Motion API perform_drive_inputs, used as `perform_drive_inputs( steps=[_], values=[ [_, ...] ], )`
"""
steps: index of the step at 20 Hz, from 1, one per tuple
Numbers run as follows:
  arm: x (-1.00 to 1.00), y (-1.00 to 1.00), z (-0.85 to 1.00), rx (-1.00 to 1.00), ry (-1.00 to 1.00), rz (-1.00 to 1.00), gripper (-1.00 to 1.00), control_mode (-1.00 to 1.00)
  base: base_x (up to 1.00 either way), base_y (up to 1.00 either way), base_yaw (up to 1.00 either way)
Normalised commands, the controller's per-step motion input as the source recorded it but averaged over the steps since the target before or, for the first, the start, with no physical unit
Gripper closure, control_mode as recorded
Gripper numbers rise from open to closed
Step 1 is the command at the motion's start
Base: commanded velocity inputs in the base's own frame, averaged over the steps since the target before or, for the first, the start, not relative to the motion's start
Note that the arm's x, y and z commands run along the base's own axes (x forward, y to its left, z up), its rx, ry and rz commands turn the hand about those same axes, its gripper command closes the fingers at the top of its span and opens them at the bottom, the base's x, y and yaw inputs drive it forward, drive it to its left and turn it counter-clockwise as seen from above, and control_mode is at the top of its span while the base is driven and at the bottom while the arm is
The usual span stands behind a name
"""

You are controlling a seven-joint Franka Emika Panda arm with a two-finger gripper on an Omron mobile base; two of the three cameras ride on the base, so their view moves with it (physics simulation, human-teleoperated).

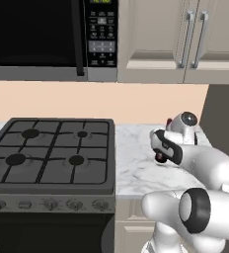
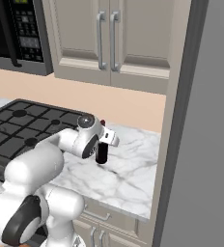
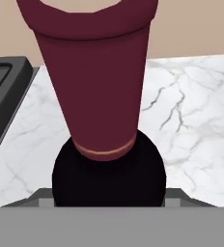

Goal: Place the drinks on the dining counter in a tight cluster.

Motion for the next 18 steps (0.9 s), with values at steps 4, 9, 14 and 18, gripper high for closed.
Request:
perform_drive_inputs(
  steps=[4,9,14,18],
  values=[
    [-0.4,0.0,0.38,0.0,-0.01,0.0,1.0,-1.0,0.0,0.0,0.0],
    [-0.44,0.01,0.22,0.0,-0.01,0.0,1.0,-1.0,0.0,0.0,0.0],
    [-0.44,0.06,0.14,-0.02,-0.02,0.0,1.0,-1.0,0.0,0.0,0.0],
    [-0.43,0.0,0.14,-0.08,-0.05,0.0,1.0,-1.0,0.0,0.0,0.0]
  ],
)
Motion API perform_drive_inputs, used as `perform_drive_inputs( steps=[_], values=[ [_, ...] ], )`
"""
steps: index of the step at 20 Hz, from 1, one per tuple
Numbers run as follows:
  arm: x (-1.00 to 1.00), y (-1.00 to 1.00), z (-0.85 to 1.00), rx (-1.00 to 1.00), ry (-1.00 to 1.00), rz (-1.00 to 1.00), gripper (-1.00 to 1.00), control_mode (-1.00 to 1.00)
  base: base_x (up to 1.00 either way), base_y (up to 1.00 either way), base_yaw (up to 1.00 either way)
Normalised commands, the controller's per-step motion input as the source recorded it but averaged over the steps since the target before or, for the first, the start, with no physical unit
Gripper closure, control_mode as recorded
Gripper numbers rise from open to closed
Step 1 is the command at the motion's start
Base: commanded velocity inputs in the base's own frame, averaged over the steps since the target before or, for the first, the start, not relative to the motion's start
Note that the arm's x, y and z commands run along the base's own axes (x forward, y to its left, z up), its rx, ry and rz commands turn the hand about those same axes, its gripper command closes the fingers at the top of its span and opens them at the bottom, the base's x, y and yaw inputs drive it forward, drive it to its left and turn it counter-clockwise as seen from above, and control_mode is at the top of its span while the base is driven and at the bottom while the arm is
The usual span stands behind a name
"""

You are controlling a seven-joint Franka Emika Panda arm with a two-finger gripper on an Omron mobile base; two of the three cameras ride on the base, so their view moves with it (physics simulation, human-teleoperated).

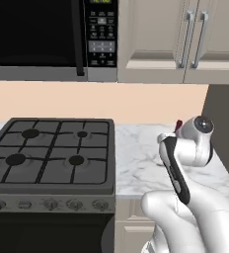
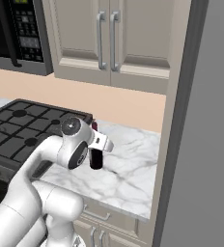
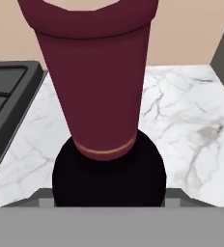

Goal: Place the drinks on the dining counter in a tight cluster.

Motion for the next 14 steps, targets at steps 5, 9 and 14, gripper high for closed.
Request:
perform_drive_inputs(
  steps=[5,9,14],
  values=[
    [-0.11,0.0,0.01,-0.08,0.0,0.0,1.0,-1.0,0.0,0.0,0.0],
    [0.0,0.0,0.0,0.0,0.0,0.0,1.0,1.0,-0.26,0.0,0.0],
    [0.0,0.0,0.0,0.0,0.0,0.0,1.0,1.0,-0.55,0.0,-0.01]
  ],
)
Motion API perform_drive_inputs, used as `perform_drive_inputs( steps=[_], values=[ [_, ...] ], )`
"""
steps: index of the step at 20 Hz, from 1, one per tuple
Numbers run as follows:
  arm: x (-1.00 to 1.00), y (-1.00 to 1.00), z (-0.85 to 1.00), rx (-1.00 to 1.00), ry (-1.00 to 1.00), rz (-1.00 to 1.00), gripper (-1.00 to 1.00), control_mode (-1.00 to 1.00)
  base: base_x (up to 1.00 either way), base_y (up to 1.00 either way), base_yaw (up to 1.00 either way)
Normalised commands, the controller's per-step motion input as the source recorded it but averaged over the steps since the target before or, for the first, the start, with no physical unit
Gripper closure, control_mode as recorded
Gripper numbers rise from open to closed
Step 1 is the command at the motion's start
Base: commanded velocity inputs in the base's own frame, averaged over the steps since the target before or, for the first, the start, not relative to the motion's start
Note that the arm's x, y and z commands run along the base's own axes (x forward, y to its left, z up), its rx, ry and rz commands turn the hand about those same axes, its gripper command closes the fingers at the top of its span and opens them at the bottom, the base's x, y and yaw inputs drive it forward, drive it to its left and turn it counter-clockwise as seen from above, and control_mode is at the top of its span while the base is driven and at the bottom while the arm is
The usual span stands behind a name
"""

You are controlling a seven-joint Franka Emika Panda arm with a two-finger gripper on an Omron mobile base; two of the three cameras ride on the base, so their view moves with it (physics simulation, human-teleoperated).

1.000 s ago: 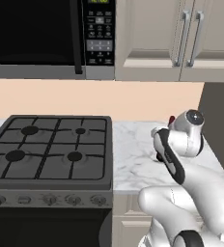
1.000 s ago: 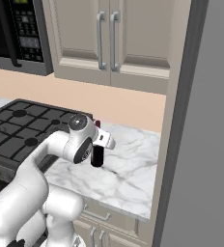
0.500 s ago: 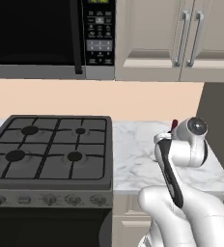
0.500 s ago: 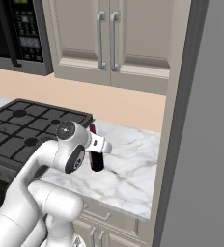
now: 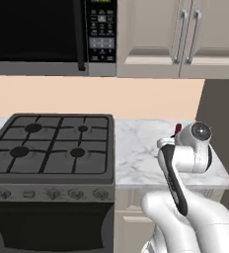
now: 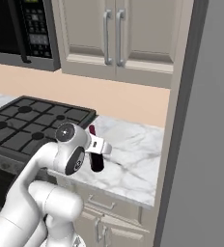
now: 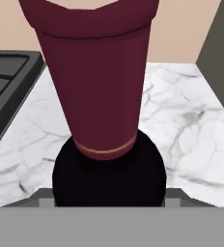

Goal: Place the drinks on the dining counter in a tight cluster.

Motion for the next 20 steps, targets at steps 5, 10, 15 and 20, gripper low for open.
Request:
perform_drive_inputs(
  steps=[5,10,15,20],
  values=[
    [0.0,0.0,0.0,0.0,0.0,0.0,1.0,1.0,-0.64,0.01,-0.12],
    [0.0,0.0,0.0,0.0,0.0,0.0,1.0,1.0,-0.39,0.06,-0.76],
    [0.0,0.0,0.0,0.0,0.0,0.0,1.0,1.0,-0.11,0.05,-0.94],
    [0.0,0.0,0.0,0.0,0.0,0.0,1.0,1.0,-0.11,0.03,-0.93]
  ],
)
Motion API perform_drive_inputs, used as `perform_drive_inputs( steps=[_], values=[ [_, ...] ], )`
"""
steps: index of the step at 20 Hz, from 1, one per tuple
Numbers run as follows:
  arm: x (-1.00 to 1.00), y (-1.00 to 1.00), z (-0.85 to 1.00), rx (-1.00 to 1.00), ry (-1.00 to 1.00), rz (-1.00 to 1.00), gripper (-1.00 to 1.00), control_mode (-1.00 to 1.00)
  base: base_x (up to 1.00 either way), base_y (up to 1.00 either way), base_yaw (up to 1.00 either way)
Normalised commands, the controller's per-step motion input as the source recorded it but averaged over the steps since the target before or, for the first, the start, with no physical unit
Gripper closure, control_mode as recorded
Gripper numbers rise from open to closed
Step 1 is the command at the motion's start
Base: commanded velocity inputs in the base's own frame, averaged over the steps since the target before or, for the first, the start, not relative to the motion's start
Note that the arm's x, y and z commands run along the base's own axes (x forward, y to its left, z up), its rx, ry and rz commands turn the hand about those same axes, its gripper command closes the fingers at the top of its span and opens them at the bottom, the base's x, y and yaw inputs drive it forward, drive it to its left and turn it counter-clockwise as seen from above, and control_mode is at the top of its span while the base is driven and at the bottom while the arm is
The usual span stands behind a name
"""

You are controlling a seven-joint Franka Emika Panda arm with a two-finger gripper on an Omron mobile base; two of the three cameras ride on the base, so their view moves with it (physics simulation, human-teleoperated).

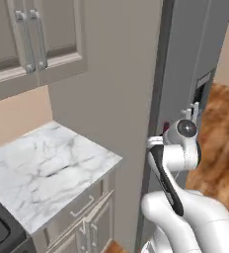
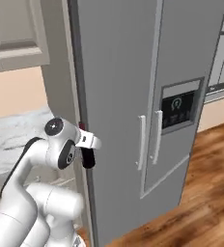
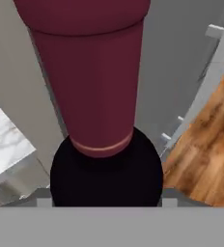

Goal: Place the drinks on the dining counter in a tight cluster.

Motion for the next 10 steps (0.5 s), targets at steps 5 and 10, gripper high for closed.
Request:
perform_drive_inputs(
  steps=[5,10],
  values=[
    [0.0,0.0,0.0,0.0,0.0,0.0,1.0,1.0,-0.12,-0.01,-0.83],
    [0.0,0.0,0.0,0.0,0.0,0.0,1.0,1.0,-0.03,-0.08,-0.8]
  ],
)
